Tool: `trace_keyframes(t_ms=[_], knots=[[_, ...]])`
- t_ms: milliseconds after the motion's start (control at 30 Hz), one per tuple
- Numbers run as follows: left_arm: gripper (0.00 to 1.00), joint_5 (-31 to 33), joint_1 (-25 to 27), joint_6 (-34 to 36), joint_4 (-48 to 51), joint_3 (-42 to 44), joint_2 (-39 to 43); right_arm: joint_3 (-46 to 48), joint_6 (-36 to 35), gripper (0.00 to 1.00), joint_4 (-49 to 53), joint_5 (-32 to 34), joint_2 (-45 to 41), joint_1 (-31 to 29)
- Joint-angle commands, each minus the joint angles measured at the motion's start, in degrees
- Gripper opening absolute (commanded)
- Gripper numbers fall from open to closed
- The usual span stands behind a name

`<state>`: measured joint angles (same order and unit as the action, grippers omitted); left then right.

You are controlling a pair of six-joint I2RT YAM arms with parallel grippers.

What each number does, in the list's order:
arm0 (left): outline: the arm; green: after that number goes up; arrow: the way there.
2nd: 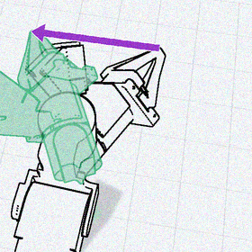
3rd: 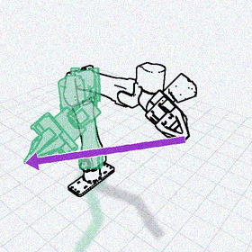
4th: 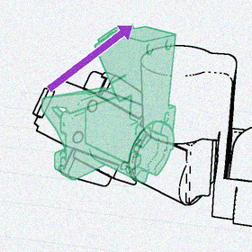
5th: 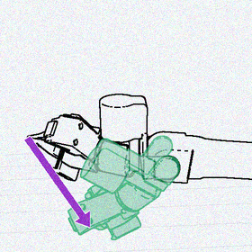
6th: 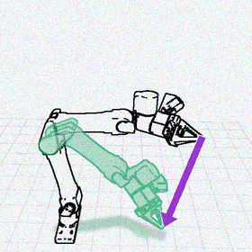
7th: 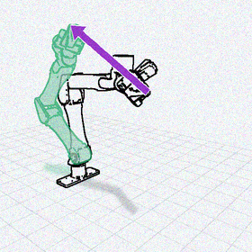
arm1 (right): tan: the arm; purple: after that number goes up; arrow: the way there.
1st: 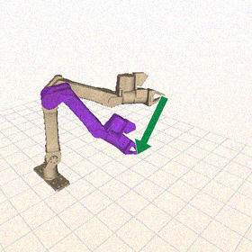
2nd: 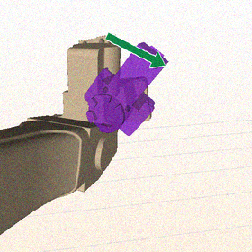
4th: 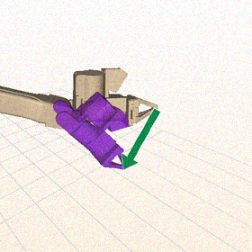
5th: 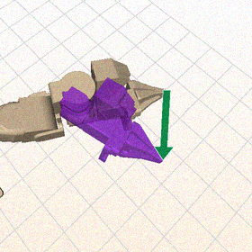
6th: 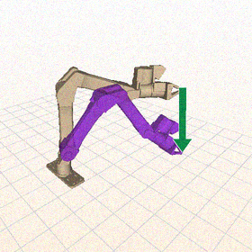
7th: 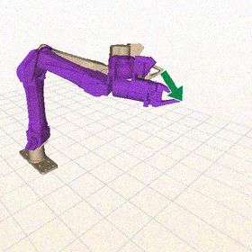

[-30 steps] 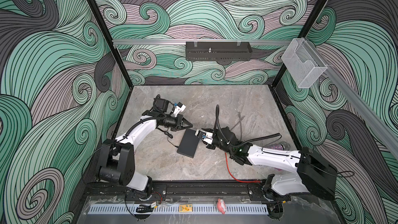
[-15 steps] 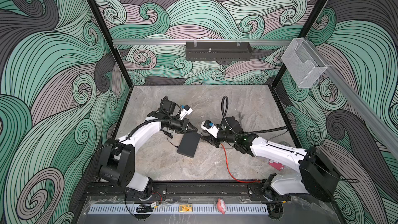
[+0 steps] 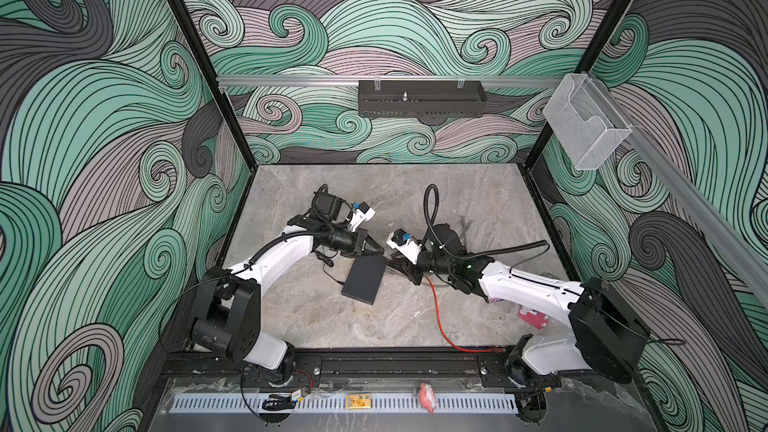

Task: Insert the plug into the switch port
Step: 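Carry the grey plug to the switch with the right gripper while the left approaches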

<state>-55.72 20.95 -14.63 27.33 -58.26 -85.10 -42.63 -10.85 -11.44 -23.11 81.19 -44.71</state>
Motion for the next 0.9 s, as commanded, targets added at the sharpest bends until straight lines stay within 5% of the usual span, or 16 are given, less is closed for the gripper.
trace_keyframes(t_ms=[0,200,567,867], knots=[[0.07,-0.2,0.4,-0.3,-1.2,-0.2,-0.8,-0.5,0.6,0.21,-0.8,1.5,-1.1,0.2],[0.07,-0.6,0.6,-0.8,-2.0,-0.1,-1.4,0.1,0.2,0.33,-0.9,3.8,-2.7,0.2],[0.07,-0.7,0.7,-1.3,-2.5,-0.2,-1.4,0.0,0.0,0.18,-0.7,1.1,-1.6,0.2],[0.08,-1.6,0.9,-1.5,-2.8,-0.1,-2.3,0.4,-1.0,0.23,-0.6,2.0,-2.0,0.2]])
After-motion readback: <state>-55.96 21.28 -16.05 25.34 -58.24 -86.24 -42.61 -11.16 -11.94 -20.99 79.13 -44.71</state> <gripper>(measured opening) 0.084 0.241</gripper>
